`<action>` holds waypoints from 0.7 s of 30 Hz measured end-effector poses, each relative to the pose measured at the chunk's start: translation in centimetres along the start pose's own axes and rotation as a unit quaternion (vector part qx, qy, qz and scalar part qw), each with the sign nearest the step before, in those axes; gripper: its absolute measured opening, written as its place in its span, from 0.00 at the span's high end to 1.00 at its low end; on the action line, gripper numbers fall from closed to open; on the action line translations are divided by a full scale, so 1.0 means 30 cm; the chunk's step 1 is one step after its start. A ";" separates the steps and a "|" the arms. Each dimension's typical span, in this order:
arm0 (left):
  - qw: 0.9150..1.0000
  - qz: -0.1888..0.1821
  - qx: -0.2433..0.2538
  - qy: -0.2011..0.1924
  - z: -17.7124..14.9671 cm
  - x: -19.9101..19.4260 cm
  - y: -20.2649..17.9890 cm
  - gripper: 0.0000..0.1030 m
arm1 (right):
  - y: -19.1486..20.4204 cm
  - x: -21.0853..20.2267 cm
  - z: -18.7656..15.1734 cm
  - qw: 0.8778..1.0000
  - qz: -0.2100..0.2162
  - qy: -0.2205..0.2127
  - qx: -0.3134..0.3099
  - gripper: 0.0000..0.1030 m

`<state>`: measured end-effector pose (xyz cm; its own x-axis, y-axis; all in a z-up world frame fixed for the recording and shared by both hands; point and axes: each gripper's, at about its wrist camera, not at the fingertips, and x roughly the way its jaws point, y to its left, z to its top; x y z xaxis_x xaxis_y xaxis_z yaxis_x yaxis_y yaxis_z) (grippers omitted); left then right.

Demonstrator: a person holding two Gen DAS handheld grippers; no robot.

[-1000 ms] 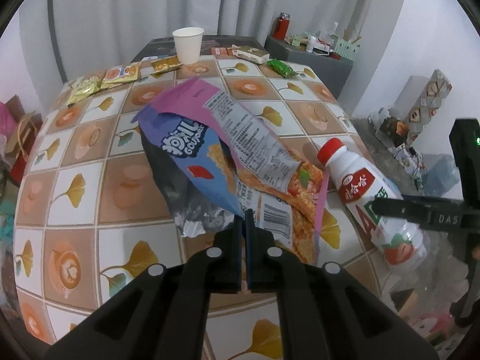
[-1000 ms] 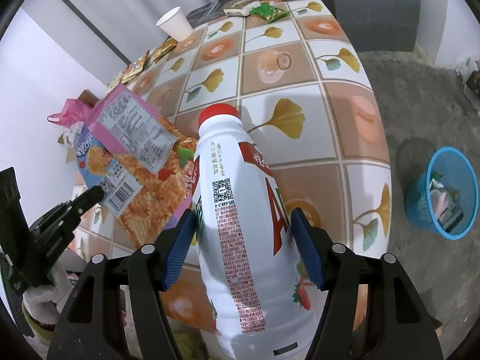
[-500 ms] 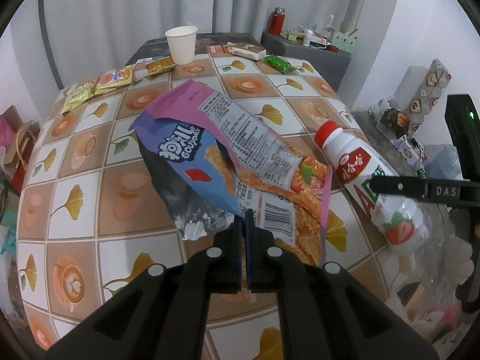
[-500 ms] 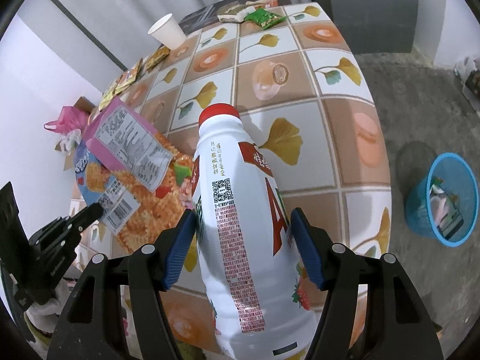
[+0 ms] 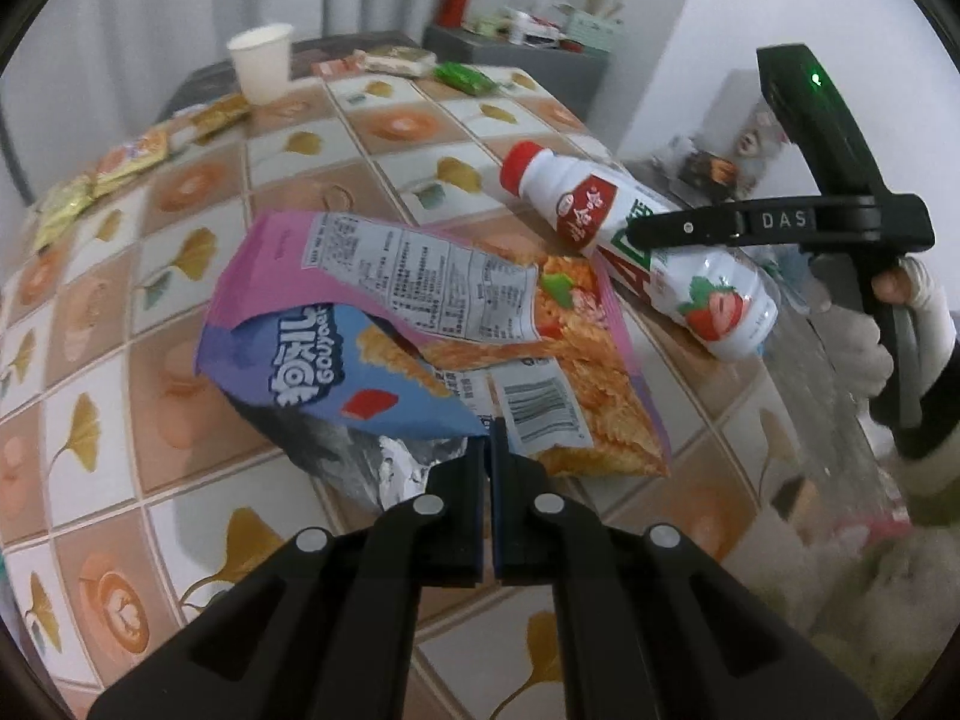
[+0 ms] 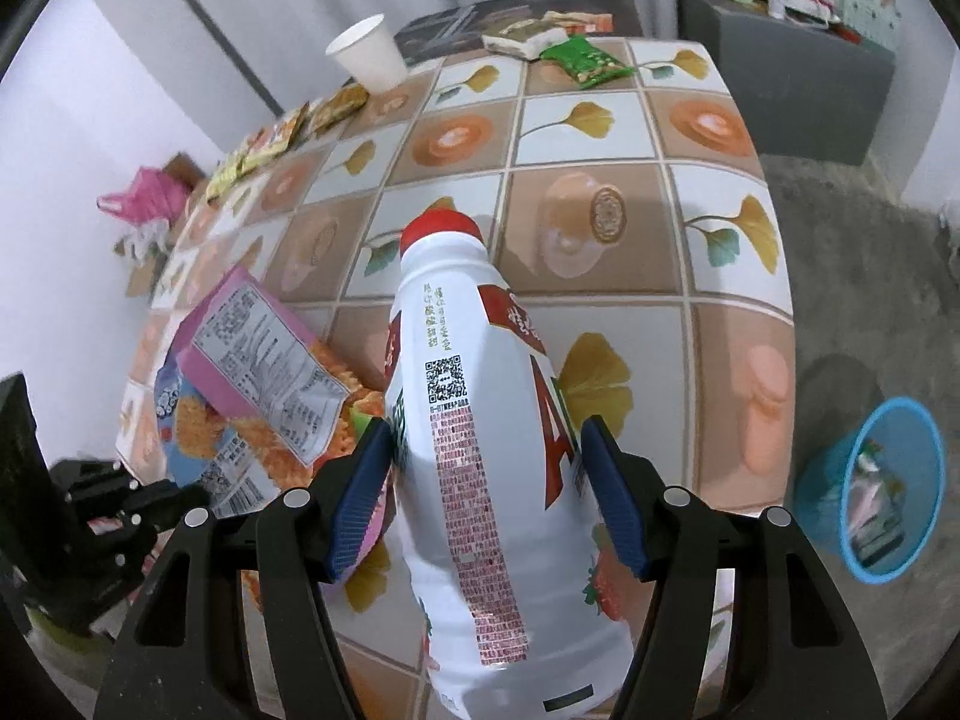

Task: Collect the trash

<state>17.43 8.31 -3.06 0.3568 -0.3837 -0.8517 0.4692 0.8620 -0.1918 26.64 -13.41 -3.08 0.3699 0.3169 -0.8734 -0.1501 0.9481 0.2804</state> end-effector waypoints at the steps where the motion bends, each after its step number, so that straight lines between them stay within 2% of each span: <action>1: 1.000 -0.005 -0.003 0.001 -0.003 0.004 0.012 0.99 | 0.010 -0.003 -0.012 1.000 -0.005 0.002 -0.005 0.41; 4: 0.998 -0.037 -0.044 0.005 -0.006 0.016 0.077 0.99 | 0.025 -0.021 -0.056 1.000 -0.019 0.008 -0.006 0.41; 8: 0.991 -0.084 -0.106 -0.003 0.002 0.014 0.160 0.97 | 0.014 -0.055 -0.137 1.000 -0.011 0.010 0.027 0.41; 9: 0.987 -0.101 -0.125 -0.006 0.006 0.014 0.188 0.96 | 0.015 -0.059 -0.146 0.999 -0.010 0.009 0.032 0.41; 11: 0.981 -0.120 -0.152 -0.014 0.011 0.014 0.222 0.85 | 0.023 -0.072 -0.190 0.999 -0.007 0.005 0.044 0.41; 16: 0.969 -0.147 -0.200 -0.018 0.023 0.038 0.262 0.74 | 0.053 -0.086 -0.238 0.998 -0.016 -0.013 0.060 0.42; 21: 0.968 -0.136 -0.213 -0.006 0.016 0.064 0.254 0.72 | 0.080 -0.087 -0.263 0.995 -0.042 -0.047 0.081 0.41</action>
<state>22.08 13.98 -5.93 0.2775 -0.6164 -0.7369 0.1719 0.7865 -0.5932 18.07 -12.17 -3.29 0.4605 0.2299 -0.8574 0.0312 0.9611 0.2744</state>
